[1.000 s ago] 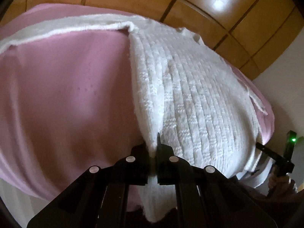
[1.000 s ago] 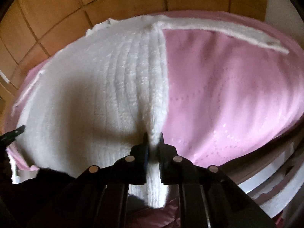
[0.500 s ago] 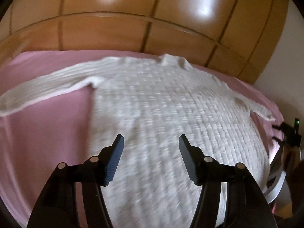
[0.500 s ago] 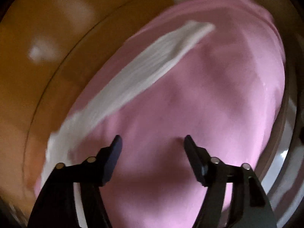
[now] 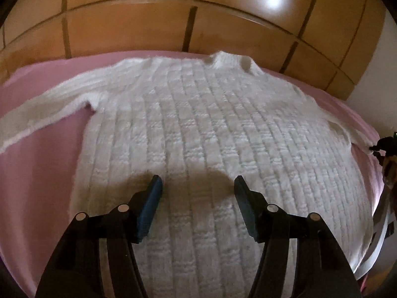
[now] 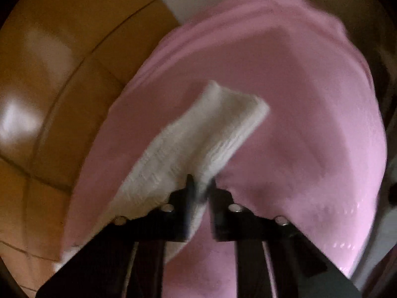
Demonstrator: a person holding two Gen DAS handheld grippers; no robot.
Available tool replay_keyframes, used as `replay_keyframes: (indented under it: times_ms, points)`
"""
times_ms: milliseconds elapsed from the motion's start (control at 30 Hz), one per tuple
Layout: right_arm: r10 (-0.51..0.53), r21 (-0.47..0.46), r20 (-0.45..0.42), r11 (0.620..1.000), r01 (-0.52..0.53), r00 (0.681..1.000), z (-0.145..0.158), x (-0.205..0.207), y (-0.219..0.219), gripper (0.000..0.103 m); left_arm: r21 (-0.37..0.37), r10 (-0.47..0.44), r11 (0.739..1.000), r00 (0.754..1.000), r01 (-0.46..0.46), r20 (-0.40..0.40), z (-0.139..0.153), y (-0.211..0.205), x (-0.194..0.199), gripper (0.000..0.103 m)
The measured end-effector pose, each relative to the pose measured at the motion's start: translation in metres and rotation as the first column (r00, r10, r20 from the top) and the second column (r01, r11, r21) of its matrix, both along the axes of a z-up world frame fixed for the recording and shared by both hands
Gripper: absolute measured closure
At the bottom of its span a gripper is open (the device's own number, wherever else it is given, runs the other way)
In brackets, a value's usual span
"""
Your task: Fold small clothes
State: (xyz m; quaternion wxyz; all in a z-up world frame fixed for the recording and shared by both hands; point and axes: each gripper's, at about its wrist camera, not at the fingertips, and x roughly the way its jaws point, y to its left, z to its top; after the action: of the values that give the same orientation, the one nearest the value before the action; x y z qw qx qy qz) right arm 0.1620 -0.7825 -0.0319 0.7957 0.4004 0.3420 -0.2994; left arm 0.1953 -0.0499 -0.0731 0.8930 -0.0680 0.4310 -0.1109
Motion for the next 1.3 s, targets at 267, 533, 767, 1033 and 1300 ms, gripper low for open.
replay_keyframes:
  times_ms: [267,533,767,1033,1300]
  points:
    - [0.412,-0.222,0.097,0.896,-0.384,0.906,0.086,0.062,0.136,0.097,-0.033,-0.031,0.999,0.999,0.031,-0.02,0.003,-0.001,0.002,0.034]
    - [0.738,-0.242,0.223,0.675,-0.697,0.637,0.117,0.101,0.339,0.097,-0.15,-0.019,0.989,0.999,0.011,-0.048,0.011,0.015,0.005,0.034]
    - [0.859,-0.262,0.207,0.51,-0.82,0.468,0.099,0.097,0.458,0.037,-0.191,-0.041,0.981,0.999,0.037,-0.02,0.025,0.018,0.006,0.034]
    - [0.837,-0.23,0.149,0.547,-0.805,0.526,0.063,0.025,0.387,0.017,-0.366,-0.047,0.931,0.994,0.009,-0.095,0.023,0.007,0.054,0.034]
    - [0.739,-0.11,0.131,0.674,-0.731,0.661,0.034,-0.025,0.313,0.012,-0.458,-0.063,0.887,0.97,-0.053,-0.233,-0.011,-0.028,0.139,0.089]
